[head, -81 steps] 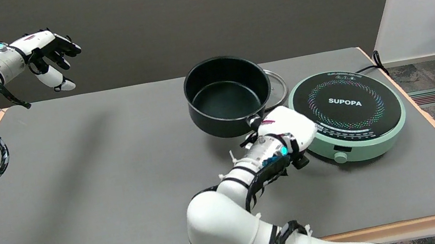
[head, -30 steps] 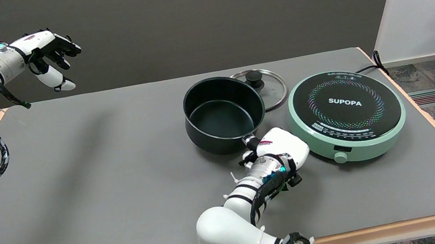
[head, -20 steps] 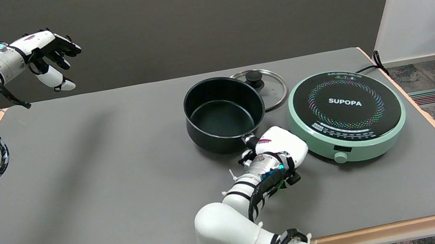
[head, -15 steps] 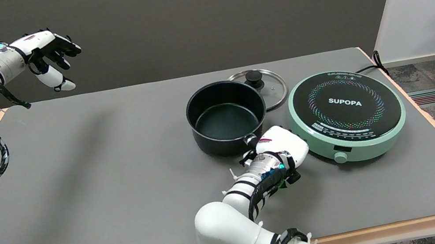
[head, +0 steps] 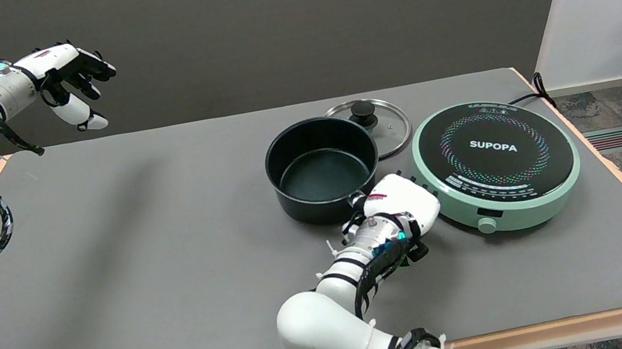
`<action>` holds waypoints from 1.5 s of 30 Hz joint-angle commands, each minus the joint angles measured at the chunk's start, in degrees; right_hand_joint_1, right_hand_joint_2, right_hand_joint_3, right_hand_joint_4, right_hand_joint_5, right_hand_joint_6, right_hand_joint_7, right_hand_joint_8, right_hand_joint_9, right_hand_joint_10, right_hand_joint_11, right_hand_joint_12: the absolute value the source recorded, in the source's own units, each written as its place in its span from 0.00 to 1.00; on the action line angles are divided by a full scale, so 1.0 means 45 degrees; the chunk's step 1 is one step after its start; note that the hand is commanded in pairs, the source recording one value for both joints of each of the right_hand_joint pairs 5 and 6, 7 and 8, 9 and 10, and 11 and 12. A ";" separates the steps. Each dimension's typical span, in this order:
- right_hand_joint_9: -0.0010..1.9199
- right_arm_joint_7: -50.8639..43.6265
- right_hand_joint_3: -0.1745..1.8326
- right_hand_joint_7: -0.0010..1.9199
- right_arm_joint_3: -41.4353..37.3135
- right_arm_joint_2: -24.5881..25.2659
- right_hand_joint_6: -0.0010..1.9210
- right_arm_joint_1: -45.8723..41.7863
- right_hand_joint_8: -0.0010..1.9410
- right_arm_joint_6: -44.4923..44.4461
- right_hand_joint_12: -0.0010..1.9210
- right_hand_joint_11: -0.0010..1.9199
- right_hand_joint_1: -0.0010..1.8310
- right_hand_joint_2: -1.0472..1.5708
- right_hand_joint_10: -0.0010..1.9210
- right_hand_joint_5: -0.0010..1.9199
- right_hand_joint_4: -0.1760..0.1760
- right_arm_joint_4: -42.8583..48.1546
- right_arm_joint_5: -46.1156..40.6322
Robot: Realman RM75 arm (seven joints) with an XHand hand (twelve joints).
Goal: Place the pot onto the table.
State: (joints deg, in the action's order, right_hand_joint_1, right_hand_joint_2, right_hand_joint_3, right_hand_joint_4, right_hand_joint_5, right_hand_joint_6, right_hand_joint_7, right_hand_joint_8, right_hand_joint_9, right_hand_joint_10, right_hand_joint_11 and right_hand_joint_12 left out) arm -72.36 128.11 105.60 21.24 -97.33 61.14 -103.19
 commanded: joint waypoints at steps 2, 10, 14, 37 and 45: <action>0.54 -0.0635 0.68 0.54 0.0597 0.0163 0.54 -0.0367 0.54 0.0061 0.54 0.54 0.58 0.56 0.54 0.54 0.53 0.0646 0.1155; 0.52 -0.0706 0.79 0.52 0.0927 0.0216 0.52 -0.0486 0.51 0.0067 0.52 0.52 0.57 0.46 0.52 0.52 0.55 0.1263 0.1048; 0.47 -0.0860 0.87 0.47 0.1182 0.0245 0.47 -0.0622 0.46 0.0198 0.47 0.47 0.56 0.38 0.47 0.47 0.55 0.1772 0.1048; 0.17 0.0213 0.64 0.17 0.2464 -0.0385 0.17 -0.2315 0.17 0.1539 0.17 0.17 0.70 0.14 0.17 0.17 0.00 0.4382 0.6815; 0.07 0.0271 0.62 0.07 0.2109 -0.1340 0.07 -0.2184 0.06 0.4134 0.07 0.07 0.69 0.12 0.07 0.07 0.00 0.6604 0.9485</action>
State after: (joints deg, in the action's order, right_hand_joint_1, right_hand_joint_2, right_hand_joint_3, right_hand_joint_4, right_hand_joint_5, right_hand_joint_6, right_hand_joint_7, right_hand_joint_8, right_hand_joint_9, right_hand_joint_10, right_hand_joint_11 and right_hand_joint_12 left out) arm -75.05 136.26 105.75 14.65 -95.58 78.78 -89.80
